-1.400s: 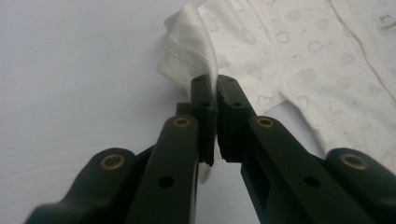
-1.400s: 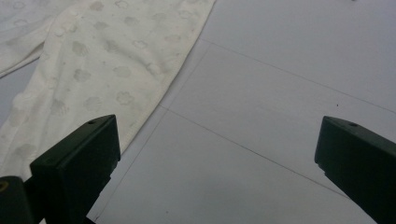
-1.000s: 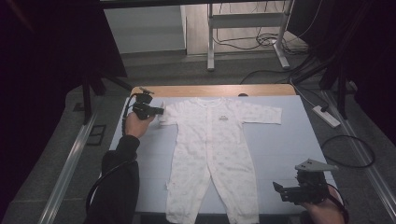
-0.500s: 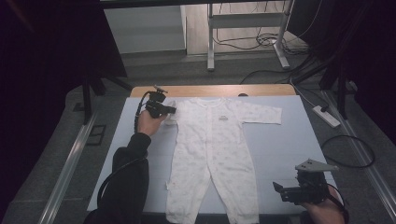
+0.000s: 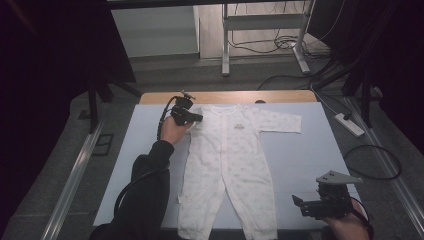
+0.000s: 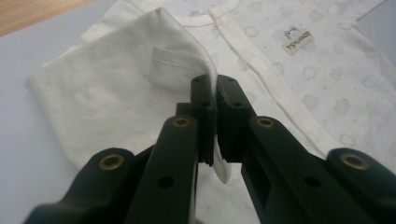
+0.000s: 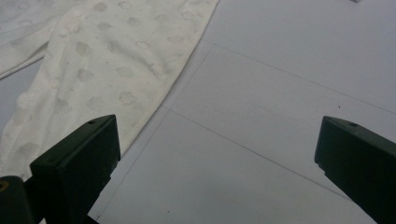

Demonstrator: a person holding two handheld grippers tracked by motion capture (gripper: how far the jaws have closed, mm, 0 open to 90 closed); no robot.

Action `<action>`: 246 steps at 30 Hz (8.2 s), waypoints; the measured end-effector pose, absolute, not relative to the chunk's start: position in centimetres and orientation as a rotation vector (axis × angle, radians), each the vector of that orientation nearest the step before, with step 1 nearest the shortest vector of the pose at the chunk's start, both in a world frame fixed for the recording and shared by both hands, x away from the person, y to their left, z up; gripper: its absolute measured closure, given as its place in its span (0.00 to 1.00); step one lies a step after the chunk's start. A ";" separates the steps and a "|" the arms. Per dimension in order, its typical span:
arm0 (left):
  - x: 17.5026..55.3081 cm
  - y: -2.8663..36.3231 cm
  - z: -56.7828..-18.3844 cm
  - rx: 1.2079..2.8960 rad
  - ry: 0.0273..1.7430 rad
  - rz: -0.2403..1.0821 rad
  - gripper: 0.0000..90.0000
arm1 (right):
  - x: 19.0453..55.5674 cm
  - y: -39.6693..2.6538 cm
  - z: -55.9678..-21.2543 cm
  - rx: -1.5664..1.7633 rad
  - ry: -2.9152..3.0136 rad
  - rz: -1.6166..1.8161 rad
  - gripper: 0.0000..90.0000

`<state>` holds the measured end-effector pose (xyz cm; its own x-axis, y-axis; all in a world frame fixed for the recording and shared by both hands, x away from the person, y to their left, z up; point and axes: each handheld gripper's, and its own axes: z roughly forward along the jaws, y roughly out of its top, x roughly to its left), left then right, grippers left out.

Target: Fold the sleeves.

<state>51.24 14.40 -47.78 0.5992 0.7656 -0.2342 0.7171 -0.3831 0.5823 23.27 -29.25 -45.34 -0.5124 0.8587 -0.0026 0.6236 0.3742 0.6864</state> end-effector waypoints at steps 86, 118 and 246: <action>52.0 5.8 -48.9 2.266 0.972 0.074 0.14 | 23.2 -29.2 -45.3 1.275 2.295 0.911 0.01; 48.4 11.7 -48.5 2.237 0.869 0.160 0.00 | 23.2 -29.2 -45.3 1.278 2.292 0.911 0.00; 24.8 25.9 -47.9 1.999 1.092 0.230 0.00 | 23.0 -29.2 -45.2 1.273 2.277 0.927 0.00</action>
<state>24.84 25.93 -47.85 0.6057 0.7665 -0.2134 0.6153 -0.2811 0.7365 23.04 -29.24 -45.22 -0.5227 0.8525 -0.0021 0.6085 0.3748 0.6995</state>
